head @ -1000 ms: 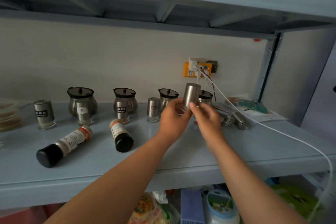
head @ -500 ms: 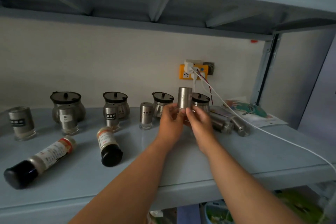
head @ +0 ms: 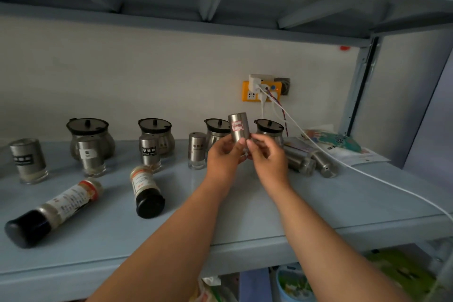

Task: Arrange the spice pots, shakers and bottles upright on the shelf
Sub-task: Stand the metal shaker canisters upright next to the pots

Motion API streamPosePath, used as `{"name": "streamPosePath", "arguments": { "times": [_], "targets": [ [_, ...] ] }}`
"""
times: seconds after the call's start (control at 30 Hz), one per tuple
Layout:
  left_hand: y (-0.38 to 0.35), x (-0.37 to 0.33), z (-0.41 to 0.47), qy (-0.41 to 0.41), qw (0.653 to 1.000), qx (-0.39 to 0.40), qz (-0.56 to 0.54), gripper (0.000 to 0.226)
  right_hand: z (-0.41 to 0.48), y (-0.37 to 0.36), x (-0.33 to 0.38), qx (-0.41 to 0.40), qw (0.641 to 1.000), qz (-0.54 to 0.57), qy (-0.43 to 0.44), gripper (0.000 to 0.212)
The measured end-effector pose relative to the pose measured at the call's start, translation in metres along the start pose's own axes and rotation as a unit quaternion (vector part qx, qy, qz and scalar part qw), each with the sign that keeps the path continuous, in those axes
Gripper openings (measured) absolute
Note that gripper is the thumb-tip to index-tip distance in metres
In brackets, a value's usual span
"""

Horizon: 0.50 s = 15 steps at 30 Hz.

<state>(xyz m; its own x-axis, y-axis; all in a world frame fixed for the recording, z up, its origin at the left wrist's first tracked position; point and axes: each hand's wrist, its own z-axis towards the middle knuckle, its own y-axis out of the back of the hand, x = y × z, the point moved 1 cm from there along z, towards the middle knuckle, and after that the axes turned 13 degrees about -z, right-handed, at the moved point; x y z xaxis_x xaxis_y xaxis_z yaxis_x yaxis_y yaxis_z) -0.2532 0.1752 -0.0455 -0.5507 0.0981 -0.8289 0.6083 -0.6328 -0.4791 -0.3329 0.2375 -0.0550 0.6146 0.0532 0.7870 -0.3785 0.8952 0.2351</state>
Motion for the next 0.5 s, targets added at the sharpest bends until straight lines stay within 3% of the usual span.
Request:
{"name": "streamPosePath", "arguments": {
  "times": [0.27, 0.5],
  "targets": [
    [-0.008, -0.021, -0.018, -0.064, 0.997, 0.029, -0.036, 0.038, -0.012, 0.011, 0.019, -0.022, 0.994, 0.092, 0.05, 0.011],
    [-0.012, -0.02, -0.021, -0.08, 0.996, 0.022, -0.034, 0.031, -0.013, 0.013, 0.019, -0.031, 0.995, 0.076, 0.056, 0.012]
  ]
}}
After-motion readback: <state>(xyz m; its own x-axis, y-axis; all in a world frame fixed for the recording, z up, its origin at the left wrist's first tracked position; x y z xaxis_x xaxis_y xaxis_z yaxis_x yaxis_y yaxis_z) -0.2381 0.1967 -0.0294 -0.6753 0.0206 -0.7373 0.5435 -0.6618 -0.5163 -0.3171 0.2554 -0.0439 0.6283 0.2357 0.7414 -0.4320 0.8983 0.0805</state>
